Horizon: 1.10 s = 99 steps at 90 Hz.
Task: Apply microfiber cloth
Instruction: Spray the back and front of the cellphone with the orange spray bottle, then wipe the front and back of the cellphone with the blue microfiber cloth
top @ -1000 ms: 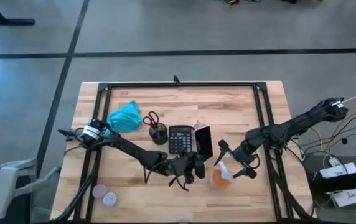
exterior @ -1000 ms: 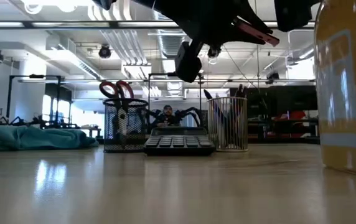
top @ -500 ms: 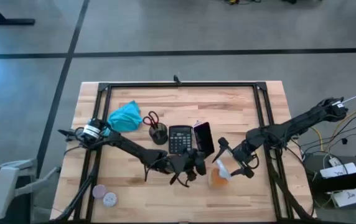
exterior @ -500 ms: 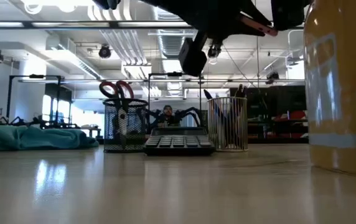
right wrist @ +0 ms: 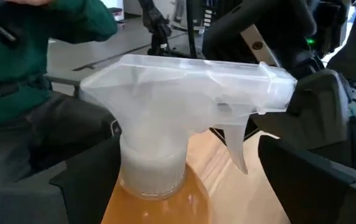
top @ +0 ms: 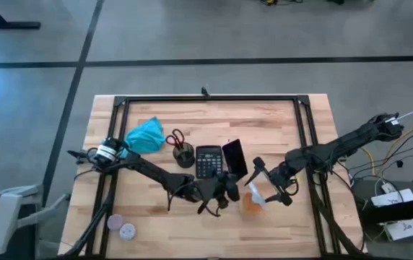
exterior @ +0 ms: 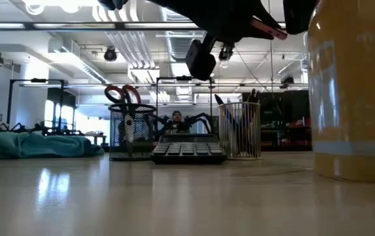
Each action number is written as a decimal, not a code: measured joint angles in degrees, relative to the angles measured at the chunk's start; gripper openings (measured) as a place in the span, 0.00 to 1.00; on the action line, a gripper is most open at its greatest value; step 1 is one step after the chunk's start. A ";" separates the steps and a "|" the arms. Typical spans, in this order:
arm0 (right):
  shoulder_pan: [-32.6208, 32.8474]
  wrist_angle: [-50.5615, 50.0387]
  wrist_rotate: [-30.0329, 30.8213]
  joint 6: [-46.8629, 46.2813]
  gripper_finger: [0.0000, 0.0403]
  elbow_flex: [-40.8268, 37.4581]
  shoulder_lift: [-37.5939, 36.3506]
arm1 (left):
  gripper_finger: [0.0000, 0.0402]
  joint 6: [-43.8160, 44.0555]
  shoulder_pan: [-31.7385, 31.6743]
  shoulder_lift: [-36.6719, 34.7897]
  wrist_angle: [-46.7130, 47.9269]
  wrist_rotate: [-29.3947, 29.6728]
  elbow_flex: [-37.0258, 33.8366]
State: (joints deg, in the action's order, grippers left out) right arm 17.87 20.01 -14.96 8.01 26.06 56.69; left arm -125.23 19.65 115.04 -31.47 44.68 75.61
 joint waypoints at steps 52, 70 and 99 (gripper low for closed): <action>0.00 -0.20 0.00 -1.14 0.44 0.00 0.00 | 0.03 0.25 0.01 0.00 0.01 1.57 0.00; -0.01 -0.30 0.54 -1.41 0.27 -0.02 0.00 | 0.03 -0.71 0.01 -1.15 -4.11 4.37 -0.02; -0.01 -0.47 0.20 -2.63 0.34 0.57 0.00 | 0.03 0.10 -0.21 -2.64 -6.24 4.96 -0.31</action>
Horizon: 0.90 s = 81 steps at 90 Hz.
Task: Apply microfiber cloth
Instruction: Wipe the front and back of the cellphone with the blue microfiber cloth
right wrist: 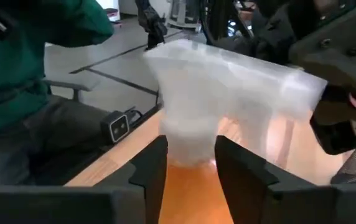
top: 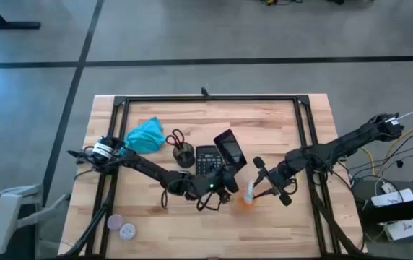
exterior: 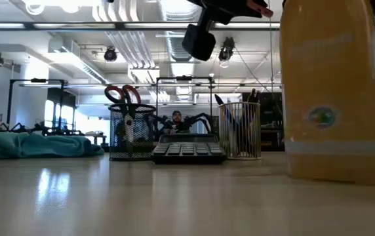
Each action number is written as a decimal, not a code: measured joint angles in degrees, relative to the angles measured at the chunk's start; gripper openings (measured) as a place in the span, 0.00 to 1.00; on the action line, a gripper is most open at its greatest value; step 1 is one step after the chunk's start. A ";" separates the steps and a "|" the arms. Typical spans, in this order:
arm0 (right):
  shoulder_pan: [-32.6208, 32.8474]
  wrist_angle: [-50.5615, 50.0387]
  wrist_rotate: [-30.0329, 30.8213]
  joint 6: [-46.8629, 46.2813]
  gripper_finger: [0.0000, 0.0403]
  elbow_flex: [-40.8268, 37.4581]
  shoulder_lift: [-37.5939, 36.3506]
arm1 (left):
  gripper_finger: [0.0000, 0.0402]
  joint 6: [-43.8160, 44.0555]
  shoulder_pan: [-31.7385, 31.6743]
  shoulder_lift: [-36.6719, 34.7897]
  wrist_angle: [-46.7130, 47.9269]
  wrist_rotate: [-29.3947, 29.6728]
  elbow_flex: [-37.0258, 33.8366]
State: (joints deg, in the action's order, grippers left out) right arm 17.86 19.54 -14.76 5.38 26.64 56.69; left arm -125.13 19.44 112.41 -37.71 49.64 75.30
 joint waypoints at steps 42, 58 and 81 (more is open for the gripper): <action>3.51 -28.07 20.00 -5.31 0.68 11.96 -5.32 | 0.03 5.85 0.94 -0.12 -1.54 2.40 -1.99; 4.83 -33.00 25.22 -13.60 0.77 18.41 -4.37 | 0.03 6.36 1.03 -2.85 -7.00 2.61 -6.64; 4.89 -34.18 28.81 -28.01 0.75 26.32 -1.29 | 0.03 10.41 1.01 -7.71 -16.80 1.20 -16.90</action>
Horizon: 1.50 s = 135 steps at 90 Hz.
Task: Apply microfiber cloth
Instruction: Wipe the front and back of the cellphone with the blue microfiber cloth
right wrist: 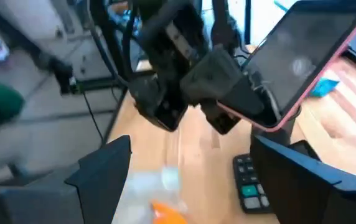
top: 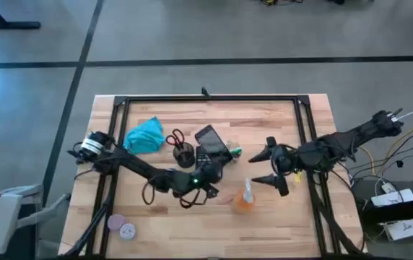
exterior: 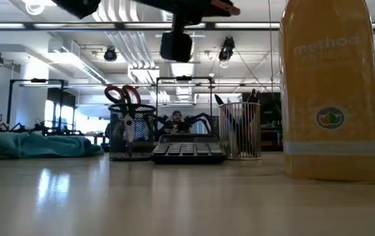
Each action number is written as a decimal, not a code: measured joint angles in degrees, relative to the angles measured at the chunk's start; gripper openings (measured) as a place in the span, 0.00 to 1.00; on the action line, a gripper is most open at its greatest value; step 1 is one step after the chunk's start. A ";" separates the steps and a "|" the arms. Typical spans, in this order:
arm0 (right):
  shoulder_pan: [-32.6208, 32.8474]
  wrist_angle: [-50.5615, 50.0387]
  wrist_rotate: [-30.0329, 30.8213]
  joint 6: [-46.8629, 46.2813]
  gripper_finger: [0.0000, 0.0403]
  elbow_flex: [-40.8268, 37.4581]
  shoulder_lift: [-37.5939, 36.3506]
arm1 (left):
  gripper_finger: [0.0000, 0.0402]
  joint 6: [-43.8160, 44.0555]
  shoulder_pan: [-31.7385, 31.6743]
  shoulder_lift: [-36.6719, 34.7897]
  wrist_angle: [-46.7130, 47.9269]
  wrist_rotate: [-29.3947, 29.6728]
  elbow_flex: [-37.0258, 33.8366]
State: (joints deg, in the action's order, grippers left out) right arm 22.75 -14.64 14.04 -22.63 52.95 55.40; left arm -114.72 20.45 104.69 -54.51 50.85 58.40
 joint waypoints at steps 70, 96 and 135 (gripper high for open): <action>0.87 -57.00 -2.03 -42.57 0.84 47.93 34.97 | 0.03 19.31 1.80 -1.58 3.65 3.93 -6.50; 0.63 -60.91 -9.77 -51.51 0.75 48.35 41.40 | 0.03 20.69 6.45 -1.56 5.36 8.58 -6.50; 0.60 -65.43 -13.20 -51.07 0.23 52.73 42.80 | 0.03 32.19 10.73 -1.54 9.06 11.43 -6.50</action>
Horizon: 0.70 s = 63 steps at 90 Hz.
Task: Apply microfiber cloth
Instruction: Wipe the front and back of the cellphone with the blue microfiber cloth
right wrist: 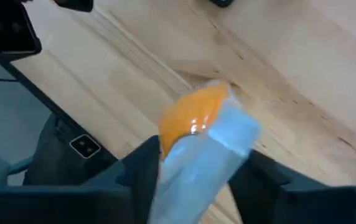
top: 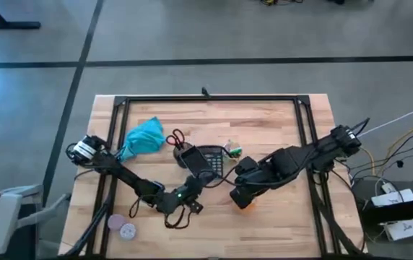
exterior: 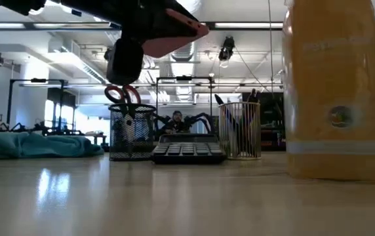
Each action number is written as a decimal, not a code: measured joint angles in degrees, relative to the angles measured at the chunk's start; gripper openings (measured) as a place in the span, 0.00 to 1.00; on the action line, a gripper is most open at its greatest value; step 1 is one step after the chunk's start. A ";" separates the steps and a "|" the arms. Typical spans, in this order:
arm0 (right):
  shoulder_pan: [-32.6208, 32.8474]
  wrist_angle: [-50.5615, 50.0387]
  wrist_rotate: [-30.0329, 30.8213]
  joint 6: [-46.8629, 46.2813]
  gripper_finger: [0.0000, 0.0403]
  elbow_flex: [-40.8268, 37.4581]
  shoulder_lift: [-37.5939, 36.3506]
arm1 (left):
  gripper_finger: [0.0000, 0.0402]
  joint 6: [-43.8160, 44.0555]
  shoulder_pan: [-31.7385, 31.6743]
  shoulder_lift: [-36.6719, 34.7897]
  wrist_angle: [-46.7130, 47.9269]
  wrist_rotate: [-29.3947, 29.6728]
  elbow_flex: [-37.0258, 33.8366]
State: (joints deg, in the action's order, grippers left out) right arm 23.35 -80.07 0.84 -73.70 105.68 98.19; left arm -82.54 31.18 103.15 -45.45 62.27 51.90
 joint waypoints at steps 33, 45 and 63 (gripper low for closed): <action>-1.29 -10.33 3.21 10.91 0.12 1.22 -3.44 | 0.03 6.80 2.66 0.00 2.62 0.29 -0.17; -1.29 -9.84 3.89 13.89 0.12 -1.44 -7.00 | 0.03 10.83 3.50 0.02 7.14 0.31 -0.20; -2.18 -9.66 3.16 18.57 0.12 -5.42 -10.81 | 0.03 18.29 4.90 0.04 10.53 0.25 -0.20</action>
State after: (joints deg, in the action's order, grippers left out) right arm 21.17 -89.73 4.00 -55.13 100.26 87.38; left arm -64.24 36.08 103.20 -34.92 62.52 51.70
